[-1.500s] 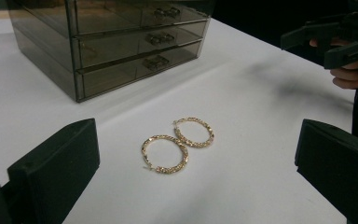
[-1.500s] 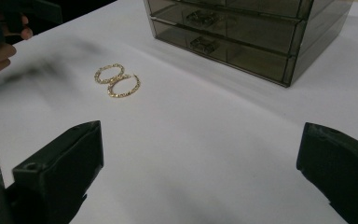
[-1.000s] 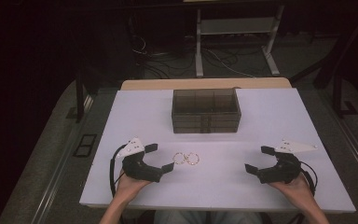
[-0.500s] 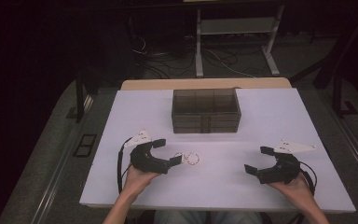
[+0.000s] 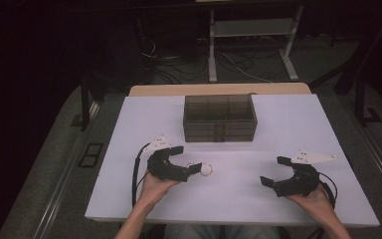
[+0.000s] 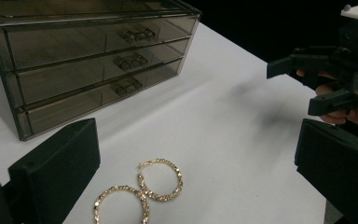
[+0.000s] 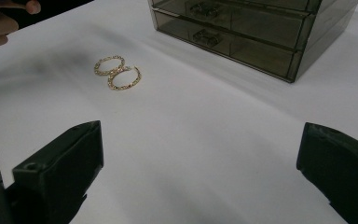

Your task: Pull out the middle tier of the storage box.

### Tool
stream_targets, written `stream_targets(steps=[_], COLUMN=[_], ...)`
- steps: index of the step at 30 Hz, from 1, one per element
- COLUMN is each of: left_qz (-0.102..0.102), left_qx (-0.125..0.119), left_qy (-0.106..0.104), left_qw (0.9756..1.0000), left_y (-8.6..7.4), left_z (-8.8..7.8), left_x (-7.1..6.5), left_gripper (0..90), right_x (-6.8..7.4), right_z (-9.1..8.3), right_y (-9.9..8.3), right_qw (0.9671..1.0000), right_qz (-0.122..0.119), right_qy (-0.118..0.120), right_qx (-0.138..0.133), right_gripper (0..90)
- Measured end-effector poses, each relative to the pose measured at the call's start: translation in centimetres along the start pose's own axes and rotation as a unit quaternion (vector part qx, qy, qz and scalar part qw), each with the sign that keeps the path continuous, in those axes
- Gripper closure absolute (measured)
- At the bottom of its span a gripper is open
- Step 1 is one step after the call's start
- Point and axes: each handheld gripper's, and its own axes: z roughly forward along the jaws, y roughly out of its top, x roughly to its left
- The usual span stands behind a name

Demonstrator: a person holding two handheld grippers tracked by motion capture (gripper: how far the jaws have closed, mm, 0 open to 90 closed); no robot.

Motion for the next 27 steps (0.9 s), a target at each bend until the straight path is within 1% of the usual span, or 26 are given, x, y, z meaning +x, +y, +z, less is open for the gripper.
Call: stream_targets(steps=[3, 6, 8, 9, 10, 12, 13, 14, 16, 17, 18, 20, 21, 22, 23, 24, 25, 27], left_qz=[-0.009, -0.029, -0.052, -0.067, -0.067, -0.086, -0.088, -0.096, -0.101, -0.108, -0.110, -0.121, -0.133, -0.133, -0.144, -0.144, -0.148, -0.159], left_qx=[-0.004, -0.011, -0.015, -0.020, -0.020, -0.025, -0.028, -0.032, -0.032, -0.035, -0.039, -0.048, -0.058, -0.058, -0.064, -0.064, -0.067, -0.071], left_qy=[0.001, -0.001, -0.002, -0.006, -0.006, -0.007, -0.008, -0.007, -0.006, -0.006, -0.007, -0.006, -0.010, -0.010, -0.011, -0.011, -0.011, -0.012], left_qw=[1.0000, 0.9995, 0.9986, 0.9975, 0.9975, 0.9959, 0.9957, 0.9949, 0.9943, 0.9935, 0.9931, 0.9915, 0.9894, 0.9894, 0.9874, 0.9874, 0.9867, 0.9846], left_y=[0.1, 0.2, 0.3, 0.4, 0.4, 0.4, 0.5, 0.5, 0.5, 0.5, 0.5, 0.5, 0.5, 0.5, 0.5, 0.5, 0.5, 0.5], left_z=[0.4, 0.7, 1.1, 1.3, 1.3, 1.5, 1.7, 1.8, 2.0, 2.1, 2.2, 2.4, 2.7, 2.7, 3.0, 3.0, 3.1, 3.4], left_x=[0.0, 0.1, 0.3, 0.5, 0.5, 0.7, 0.8, 0.8, 1.0, 1.0, 1.0, 1.0, 1.1, 1.1, 1.1, 1.1, 1.1, 1.1], left_gripper=[0.0, 0.0, 0.0, 0.0, 0.0, 0.0, 0.0, 0.0, 0.0, 0.0, 0.0, 0.0, 0.0, 0.0, 0.0, 0.0, 0.0, 0.0], right_x=[0.0, 0.0, 0.0, 0.0, 0.0, 0.1, 0.1, 0.1, 0.1, 0.1, 0.1, 0.1, 0.1, 0.1, 0.0, 0.0, 0.0, 0.0], right_z=[0.0, 0.0, 0.0, 0.1, 0.1, 0.1, 0.1, 0.1, 0.1, 0.1, 0.1, 0.1, 0.1, 0.1, 0.0, 0.0, 0.0, 0.0], right_y=[0.0, 0.0, 0.0, 0.0, 0.0, 0.0, 0.0, 0.0, 0.0, 0.0, 0.0, 0.0, 0.0, 0.0, 0.0, 0.0, 0.0, 0.0], right_qw=[1.0000, 1.0000, 1.0000, 1.0000, 1.0000, 1.0000, 1.0000, 1.0000, 1.0000, 1.0000, 1.0000, 1.0000, 1.0000, 1.0000, 1.0000, 1.0000, 1.0000, 1.0000], right_qz=[-0.001, 0.000, 0.000, -0.001, -0.001, -0.001, -0.002, -0.002, -0.002, -0.002, -0.002, -0.002, -0.002, -0.002, -0.002, -0.002, -0.002, -0.002], right_qy=[0.000, -0.001, -0.001, 0.000, 0.000, 0.000, 0.000, 0.000, 0.000, -0.001, -0.001, -0.001, -0.002, -0.002, -0.003, -0.003, -0.004, -0.004], right_qx=[0.000, 0.000, 0.000, 0.001, 0.001, 0.002, 0.002, 0.002, 0.003, 0.003, 0.003, 0.003, 0.002, 0.002, 0.003, 0.003, 0.002, 0.001], right_gripper=[0.0, 0.0, 0.0, 0.0, 0.0, 0.0, 0.0, 0.0, 0.0, 0.0, 0.0, 0.0, 0.0, 0.0, 0.0, 0.0, 0.0, 0.0])
